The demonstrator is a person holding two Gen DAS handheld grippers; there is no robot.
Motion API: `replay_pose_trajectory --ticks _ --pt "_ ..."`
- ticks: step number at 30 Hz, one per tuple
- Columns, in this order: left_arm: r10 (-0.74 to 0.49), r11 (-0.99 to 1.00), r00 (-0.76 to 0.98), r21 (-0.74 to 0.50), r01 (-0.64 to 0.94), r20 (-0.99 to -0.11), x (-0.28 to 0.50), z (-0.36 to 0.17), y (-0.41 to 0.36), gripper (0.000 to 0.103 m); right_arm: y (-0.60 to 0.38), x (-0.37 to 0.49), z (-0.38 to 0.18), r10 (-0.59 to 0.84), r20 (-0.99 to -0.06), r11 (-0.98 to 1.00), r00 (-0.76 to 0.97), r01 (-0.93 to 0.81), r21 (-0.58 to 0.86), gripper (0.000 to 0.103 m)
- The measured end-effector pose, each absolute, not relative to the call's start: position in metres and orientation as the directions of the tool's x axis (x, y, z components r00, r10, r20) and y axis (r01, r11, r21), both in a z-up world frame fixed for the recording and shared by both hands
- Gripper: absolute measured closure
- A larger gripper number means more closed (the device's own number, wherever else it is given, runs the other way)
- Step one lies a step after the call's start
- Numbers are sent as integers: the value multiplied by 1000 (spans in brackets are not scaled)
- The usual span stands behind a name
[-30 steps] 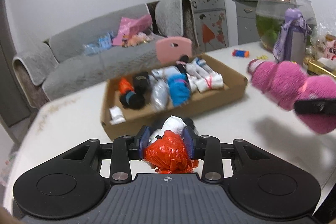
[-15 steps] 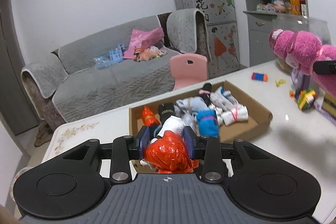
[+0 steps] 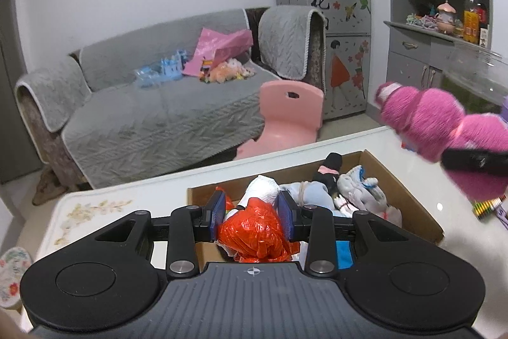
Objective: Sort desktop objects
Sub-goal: 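Carry the pink fuzzy sock and orange bag bundle over the tray with both tools, then open both tools to release the pink sock and orange bundle into the tray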
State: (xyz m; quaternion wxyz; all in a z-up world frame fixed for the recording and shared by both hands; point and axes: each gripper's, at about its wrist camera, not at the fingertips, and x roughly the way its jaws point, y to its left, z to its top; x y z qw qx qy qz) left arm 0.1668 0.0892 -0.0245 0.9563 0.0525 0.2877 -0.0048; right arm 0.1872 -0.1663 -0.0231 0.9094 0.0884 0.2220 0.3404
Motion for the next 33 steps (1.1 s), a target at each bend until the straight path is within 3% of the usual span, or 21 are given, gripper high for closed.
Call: replay_pose_trajectory --ticks 11,23,26,28,32,33 --pt "-32 999 776 13 51 -630 238 -78 93 60 -122 221 -57 617 -455 780 642 -576 245 46" --pt "-14 993 747 78 88 -664 259 -114 67 59 -110 223 -81 556 -529 810 642 -561 172 45" --pt "3 991 750 104 87 -662 258 -115 63 51 -110 221 -81 549 -528 815 648 -554 168 41" --pt "12 988 751 123 93 -660 257 -115 59 40 -109 220 -79 550 -519 817 654 -550 171 37" --pt "30 982 760 160 98 -649 252 -114 51 35 -106 219 -76 553 -517 813 654 -558 163 33" --pt "35 982 765 166 94 -644 249 -113 51 29 -106 222 -75 553 -516 814 654 -558 163 33"
